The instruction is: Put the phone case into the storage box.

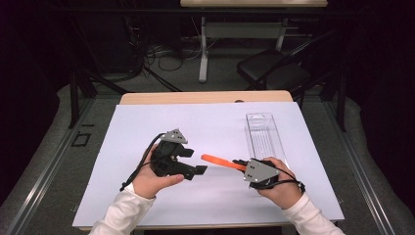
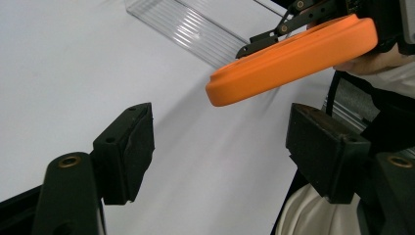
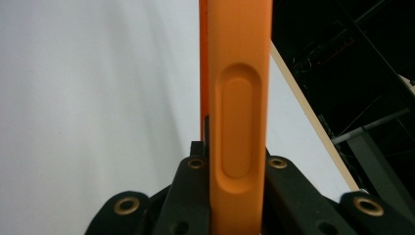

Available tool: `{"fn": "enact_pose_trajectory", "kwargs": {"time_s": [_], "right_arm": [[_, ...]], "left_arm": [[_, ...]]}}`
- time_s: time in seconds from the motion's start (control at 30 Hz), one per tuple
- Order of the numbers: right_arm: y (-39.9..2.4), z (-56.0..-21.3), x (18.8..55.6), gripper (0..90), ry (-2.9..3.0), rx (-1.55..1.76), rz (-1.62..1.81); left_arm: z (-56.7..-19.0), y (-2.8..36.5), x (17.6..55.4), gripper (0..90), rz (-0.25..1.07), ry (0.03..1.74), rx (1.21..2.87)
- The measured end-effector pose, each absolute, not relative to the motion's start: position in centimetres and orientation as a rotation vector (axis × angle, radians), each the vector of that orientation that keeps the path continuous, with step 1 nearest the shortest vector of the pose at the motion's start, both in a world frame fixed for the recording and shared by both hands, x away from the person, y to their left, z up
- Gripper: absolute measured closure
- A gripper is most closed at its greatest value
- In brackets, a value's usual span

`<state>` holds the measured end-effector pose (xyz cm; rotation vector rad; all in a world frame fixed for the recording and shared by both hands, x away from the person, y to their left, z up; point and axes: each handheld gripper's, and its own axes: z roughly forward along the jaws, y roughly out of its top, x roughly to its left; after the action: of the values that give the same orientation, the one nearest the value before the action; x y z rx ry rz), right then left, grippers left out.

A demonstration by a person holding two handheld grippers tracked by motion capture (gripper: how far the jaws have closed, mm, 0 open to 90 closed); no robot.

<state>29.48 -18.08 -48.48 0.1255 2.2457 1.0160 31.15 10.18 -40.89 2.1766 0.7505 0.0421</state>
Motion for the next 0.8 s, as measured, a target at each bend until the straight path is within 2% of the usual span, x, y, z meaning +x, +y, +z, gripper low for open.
{"fn": "enact_pose_trajectory", "kwargs": {"time_s": [0.5, 0.8], "right_arm": [[-17.92, -48.53, 29.99, 87.2, 2.276, 0.209, 1.119], [-18.12, -48.70, 30.07, 87.2, 2.295, 0.248, 1.168]], "left_arm": [[-41.52, 9.42, 31.34, 41.8, 0.016, 0.758, 2.173], [-41.40, 9.50, 31.56, 41.8, 0.040, 0.768, 2.125]]}}
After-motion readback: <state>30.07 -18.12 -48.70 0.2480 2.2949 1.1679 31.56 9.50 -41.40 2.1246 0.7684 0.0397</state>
